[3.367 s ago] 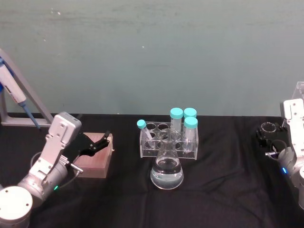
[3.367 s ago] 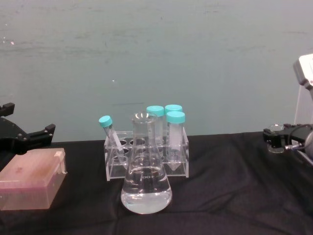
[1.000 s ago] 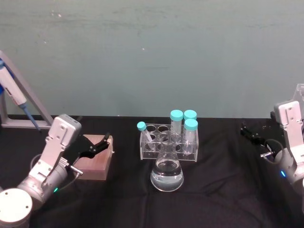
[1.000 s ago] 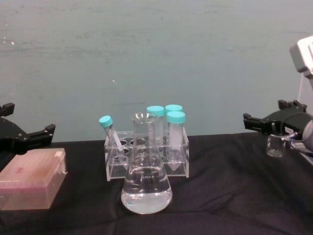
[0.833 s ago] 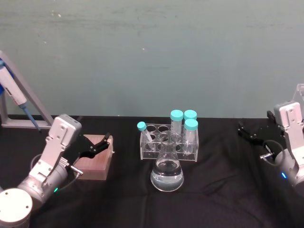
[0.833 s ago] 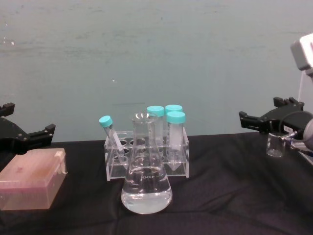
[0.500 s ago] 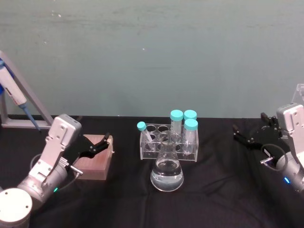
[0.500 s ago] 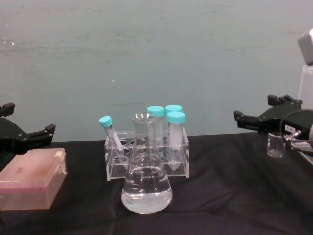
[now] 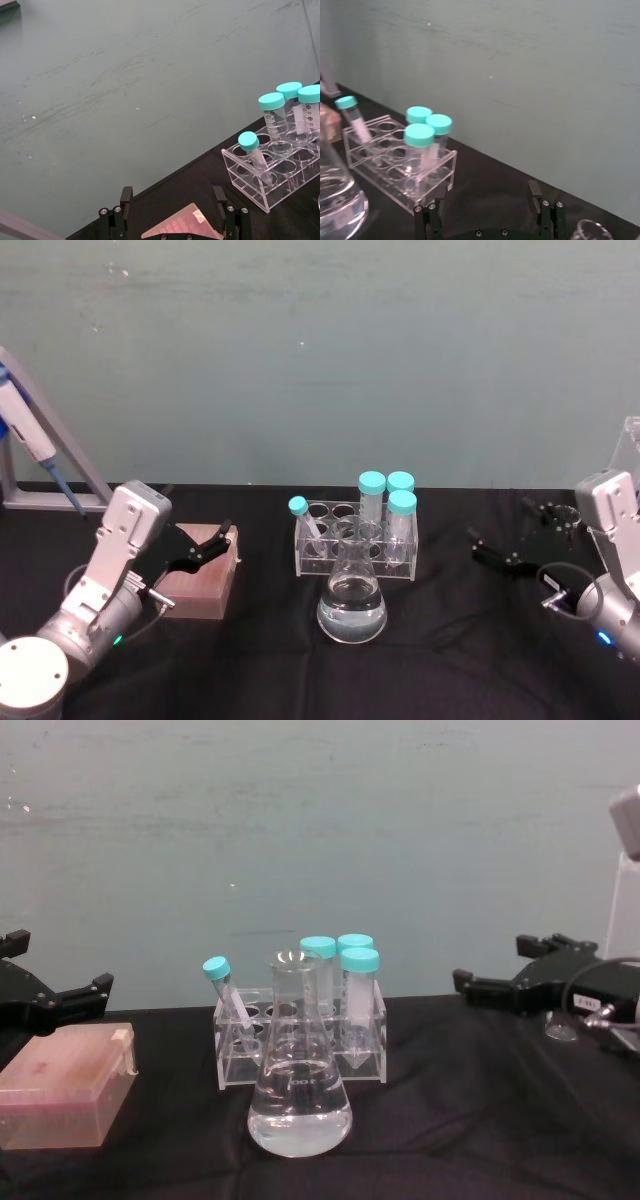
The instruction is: Place the experimental apparatus aside using one hand.
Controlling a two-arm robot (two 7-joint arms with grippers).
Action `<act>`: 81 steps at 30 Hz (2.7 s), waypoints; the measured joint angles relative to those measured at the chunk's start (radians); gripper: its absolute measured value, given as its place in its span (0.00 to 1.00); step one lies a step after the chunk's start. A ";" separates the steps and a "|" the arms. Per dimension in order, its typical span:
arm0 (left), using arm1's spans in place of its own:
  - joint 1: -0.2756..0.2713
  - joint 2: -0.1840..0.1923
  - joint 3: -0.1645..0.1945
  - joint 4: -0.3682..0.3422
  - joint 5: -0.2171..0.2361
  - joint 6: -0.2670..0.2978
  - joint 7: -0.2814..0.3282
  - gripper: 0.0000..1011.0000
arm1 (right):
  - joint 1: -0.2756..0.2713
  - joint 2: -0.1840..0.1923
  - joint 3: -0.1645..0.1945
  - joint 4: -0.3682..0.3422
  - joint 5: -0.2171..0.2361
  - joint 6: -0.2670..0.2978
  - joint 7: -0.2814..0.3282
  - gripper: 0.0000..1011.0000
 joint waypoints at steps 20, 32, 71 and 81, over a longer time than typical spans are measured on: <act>0.000 0.000 0.000 0.000 0.000 0.000 0.000 0.99 | 0.022 0.028 -0.080 0.005 0.072 0.002 0.106 0.99; 0.000 0.000 0.000 0.000 0.000 0.000 0.000 0.99 | 0.029 0.039 -0.113 0.010 0.140 -0.036 0.192 0.99; 0.000 0.000 0.000 0.000 0.000 0.000 0.000 0.99 | 0.121 0.043 -0.233 0.112 0.283 -0.123 0.363 0.99; 0.000 0.000 0.000 0.000 0.000 0.000 0.000 0.99 | 0.158 0.031 -0.263 0.164 0.318 -0.145 0.412 0.99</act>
